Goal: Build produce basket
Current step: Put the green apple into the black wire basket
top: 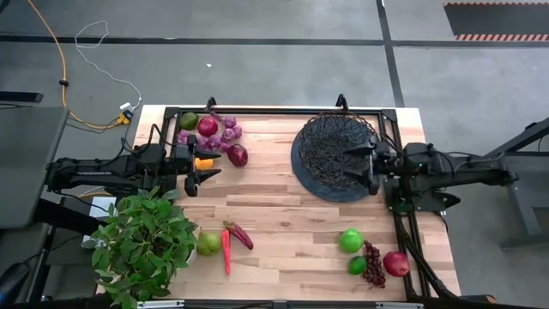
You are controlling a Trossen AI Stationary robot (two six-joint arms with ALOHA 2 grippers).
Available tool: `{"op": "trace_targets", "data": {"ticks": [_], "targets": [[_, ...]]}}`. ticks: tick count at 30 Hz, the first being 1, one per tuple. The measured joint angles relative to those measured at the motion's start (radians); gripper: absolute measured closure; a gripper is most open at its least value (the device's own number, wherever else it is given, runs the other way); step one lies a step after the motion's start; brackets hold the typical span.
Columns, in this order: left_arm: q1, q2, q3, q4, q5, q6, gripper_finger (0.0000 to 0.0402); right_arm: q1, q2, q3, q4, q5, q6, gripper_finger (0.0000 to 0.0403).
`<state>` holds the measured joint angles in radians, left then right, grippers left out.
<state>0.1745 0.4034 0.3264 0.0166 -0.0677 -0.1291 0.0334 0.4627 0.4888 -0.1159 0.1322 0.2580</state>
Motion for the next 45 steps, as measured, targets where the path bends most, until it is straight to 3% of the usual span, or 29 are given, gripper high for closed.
{"op": "trace_targets", "data": {"ticks": [6,15,21,25,34,45], "targets": [[0.0,0.0,0.0,0.0,0.0,-0.002,0.0165,0.032,0.128,0.134,-0.06,-0.194,0.122,0.0064],[0.0,0.0,0.0,0.0,0.0,-0.002,0.0165,0.229,0.34,0.329,-0.439,-0.188,0.332,0.0064],[0.0,0.0,0.0,0.0,0.0,0.0,0.0165,0.373,0.464,0.382,-0.76,-0.141,0.682,0.0064],[0.0,0.0,0.0,0.0,0.0,0.001,0.0165,0.474,0.537,0.382,-0.86,-0.137,0.886,0.0064],[0.0,0.0,0.0,0.0,0.0,0.001,0.0165,0.593,0.698,0.381,-0.863,-0.109,1.083,0.0064],[0.0,0.0,0.0,0.0,0.0,0.0,0.0165,0.656,0.806,0.381,-0.713,-0.113,1.119,0.0064]]}}
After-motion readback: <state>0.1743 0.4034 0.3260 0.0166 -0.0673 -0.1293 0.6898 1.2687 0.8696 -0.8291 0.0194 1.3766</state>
